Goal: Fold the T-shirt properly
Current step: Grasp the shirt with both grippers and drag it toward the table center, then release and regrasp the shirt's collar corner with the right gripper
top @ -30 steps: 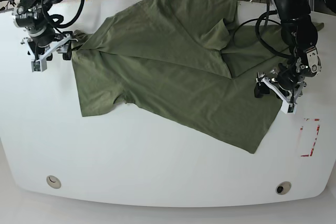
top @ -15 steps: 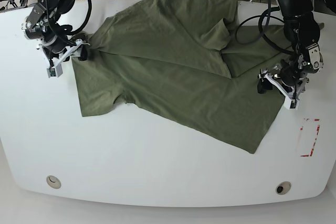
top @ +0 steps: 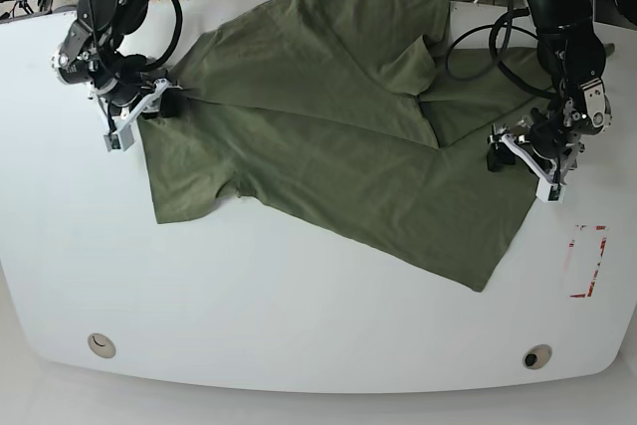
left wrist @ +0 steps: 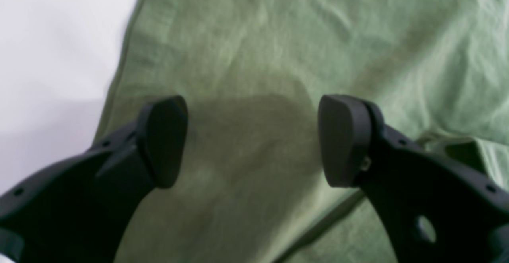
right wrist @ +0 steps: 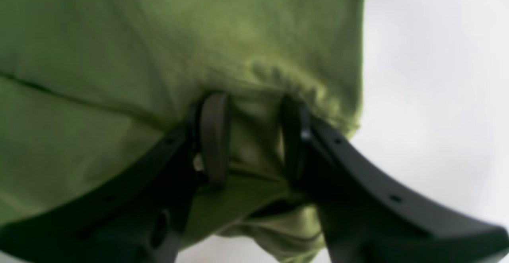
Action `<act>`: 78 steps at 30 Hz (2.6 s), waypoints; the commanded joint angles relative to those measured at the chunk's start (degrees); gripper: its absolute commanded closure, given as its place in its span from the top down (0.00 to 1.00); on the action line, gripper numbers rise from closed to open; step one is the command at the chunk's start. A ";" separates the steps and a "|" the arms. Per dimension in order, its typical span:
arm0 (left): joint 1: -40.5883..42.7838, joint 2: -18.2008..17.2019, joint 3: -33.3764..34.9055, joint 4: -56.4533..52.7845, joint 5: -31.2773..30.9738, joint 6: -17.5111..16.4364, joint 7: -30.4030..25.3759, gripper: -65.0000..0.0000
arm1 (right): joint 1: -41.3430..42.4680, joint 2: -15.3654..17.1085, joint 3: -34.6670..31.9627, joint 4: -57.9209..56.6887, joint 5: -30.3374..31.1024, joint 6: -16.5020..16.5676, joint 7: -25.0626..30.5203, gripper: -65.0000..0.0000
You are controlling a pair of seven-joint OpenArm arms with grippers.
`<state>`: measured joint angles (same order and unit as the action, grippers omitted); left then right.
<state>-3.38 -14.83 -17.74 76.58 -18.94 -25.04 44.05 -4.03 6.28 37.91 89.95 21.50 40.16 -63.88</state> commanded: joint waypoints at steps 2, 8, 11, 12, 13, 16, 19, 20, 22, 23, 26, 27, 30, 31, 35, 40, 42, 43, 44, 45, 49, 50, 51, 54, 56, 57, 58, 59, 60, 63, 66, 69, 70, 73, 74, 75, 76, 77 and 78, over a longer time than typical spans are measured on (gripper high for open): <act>-0.18 -0.95 -0.24 0.83 -0.62 -0.06 -1.11 0.72 | 2.76 2.11 0.20 -4.81 -0.71 -0.16 0.80 0.32; -0.01 -0.69 -0.33 0.83 3.42 0.03 -1.11 0.72 | 10.05 5.72 -3.84 -13.69 -6.07 -0.16 1.94 0.32; -0.10 -0.60 -0.33 0.83 4.92 0.03 -1.11 0.72 | 14.98 6.16 -6.83 -18.61 -9.32 -0.16 4.58 0.33; -0.10 -0.51 -0.33 0.83 4.74 0.03 -1.11 0.72 | 16.21 6.24 -7.63 -19.84 -10.11 -0.16 5.37 0.33; -0.18 -0.16 -0.33 0.92 4.65 0.03 -1.11 0.72 | 17.79 6.77 -8.77 -21.60 -11.34 -0.16 6.34 0.33; -0.27 1.16 -0.42 1.18 4.92 0.03 -1.11 0.72 | 22.36 7.21 -11.58 -27.40 -13.80 -0.16 8.80 0.33; -1.24 1.42 -2.09 0.83 5.00 0.03 -1.11 0.72 | 27.72 7.39 -12.20 -36.02 -16.62 -0.16 12.93 0.33; -2.12 1.42 -2.44 0.65 5.09 0.03 -1.11 0.72 | 29.57 7.47 -12.20 -38.57 -17.67 -0.16 14.34 0.33; -3.61 1.77 -2.88 -1.10 5.09 0.03 -1.11 0.72 | 33.00 7.56 -12.20 -44.11 -20.31 -0.16 17.94 0.33; -4.32 2.04 -3.05 -2.60 5.09 0.03 -1.11 0.72 | 34.76 7.56 -12.20 -46.92 -22.07 -0.16 19.79 0.33; -6.16 1.86 -4.20 -6.20 5.00 0.11 -1.11 0.72 | 38.71 7.56 -12.20 -53.34 -25.76 -0.16 24.54 0.33; -7.22 1.86 -4.99 -7.96 5.27 0.11 -1.20 0.72 | 40.56 7.56 -12.20 -55.89 -27.43 -0.16 26.73 0.33; -9.77 2.04 -6.31 -11.21 7.91 0.11 -1.20 0.72 | 43.72 7.56 -12.20 -60.19 -30.07 -0.16 30.69 0.33; -10.65 2.04 -6.66 -12.09 8.96 0.11 -1.37 0.72 | 44.52 7.56 -12.20 -60.81 -30.60 -0.16 31.66 0.33; -12.84 2.13 -7.89 -14.55 13.18 0.11 -4.80 0.72 | 45.48 7.56 -12.20 -60.99 -30.60 -0.16 32.62 0.33; -14.43 2.04 -7.98 -17.37 16.08 3.45 -7.17 0.73 | 46.89 7.65 -11.84 -59.93 -30.51 -0.16 32.62 0.33; -14.69 1.95 -7.98 -17.37 16.08 4.60 -6.82 0.73 | 46.19 7.65 -11.84 -55.36 -28.75 -0.16 31.48 0.33; -14.51 2.04 -7.98 -17.02 15.99 4.60 -6.73 0.73 | 45.22 7.65 -11.84 -53.42 -27.52 -0.16 30.16 0.33; -14.34 2.04 -7.98 -16.22 15.99 4.60 -6.56 0.73 | 43.99 7.65 -11.84 -50.26 -25.58 -0.16 27.88 0.34; -14.34 2.04 -7.98 -14.99 15.99 4.60 -6.12 0.73 | 42.76 7.65 -11.84 -46.22 -23.12 -0.16 24.98 0.36; -14.16 2.13 -7.98 -10.42 15.99 4.60 -4.98 0.73 | 37.31 7.65 -11.84 -32.06 -15.74 -0.16 16.45 0.54; -13.99 2.13 -7.98 -9.63 15.99 4.60 -4.62 0.73 | 36.16 7.65 -11.84 -29.07 -14.33 -0.16 15.04 0.59; -13.46 2.21 -7.98 -8.31 15.91 4.60 -4.01 0.73 | 33.70 7.65 -11.84 -23.80 -11.96 -0.16 11.96 0.66; -13.11 2.21 -7.98 -5.32 15.91 4.60 -3.48 0.73 | 27.72 7.56 -9.91 -13.07 -6.42 -0.16 5.72 0.77; -13.11 2.21 -7.98 -3.92 15.91 4.51 -3.48 0.73 | 23.24 6.95 -6.13 -5.86 -1.50 -0.16 1.24 0.80; -13.11 2.21 -7.98 -3.39 15.91 4.51 -3.48 0.73 | 21.57 6.33 -4.72 -3.84 0.44 -0.16 -0.34 0.80; -13.02 2.21 -7.98 -2.86 15.91 4.25 -3.48 0.73 | 19.81 5.45 -3.23 -1.73 2.72 -0.16 -2.19 0.80; -13.02 2.21 -7.98 -2.42 15.91 3.63 -3.48 0.73 | 17.62 4.57 -1.30 0.55 4.92 -0.16 -3.95 0.80; -13.02 2.21 -7.98 -2.25 15.91 3.10 -3.48 0.73 | 16.30 4.40 -0.06 1.87 5.98 -0.16 -4.83 0.80; -13.02 1.95 -7.98 -2.25 15.91 1.52 -3.48 0.73 | 10.93 3.69 3.28 4.86 10.28 -0.16 -7.29 0.80; -13.02 1.77 -8.07 -2.25 15.91 0.38 -3.48 0.73 | 5.40 1.85 3.98 6.80 15.21 -0.16 -8.43 0.80; -12.75 1.69 -8.68 -2.25 15.91 -1.03 -3.48 0.73 | 1.00 0.79 4.42 8.90 18.11 -0.16 -8.52 0.80; -12.32 1.69 -9.30 -2.07 15.91 -1.73 -3.48 0.73 | 0.12 -0.09 4.42 9.43 18.37 -0.16 -8.52 0.80; -11.00 1.77 -11.58 1.45 15.91 -3.75 -3.48 0.73 | -3.92 -2.55 4.42 12.16 19.08 -0.16 -8.61 0.80; -10.73 1.77 -12.11 2.41 15.91 -4.11 -3.48 0.73 | -4.80 -3.25 4.42 12.77 19.16 -0.16 -8.61 0.80; -10.65 1.77 -12.37 2.94 15.91 -4.37 -3.48 0.73 | -5.15 -3.95 4.33 12.95 19.16 -0.16 -8.61 0.80; -10.65 1.77 -12.46 3.56 15.91 -4.55 -3.48 0.73 | -5.24 -4.83 4.33 13.04 19.16 -0.16 -8.61 0.80; -10.65 1.86 -12.46 4.52 15.91 -4.72 -3.48 0.73 | -5.42 -5.54 4.33 13.04 19.25 -0.16 -8.61 0.80; -10.38 1.86 -12.72 5.67 15.99 -4.72 -3.39 0.73 | -5.59 -5.89 4.33 13.12 19.34 -0.16 -8.69 0.80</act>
<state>-12.43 -12.43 -30.35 79.29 -2.07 -29.41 42.15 -9.98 0.40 42.17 101.84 39.38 39.68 -73.63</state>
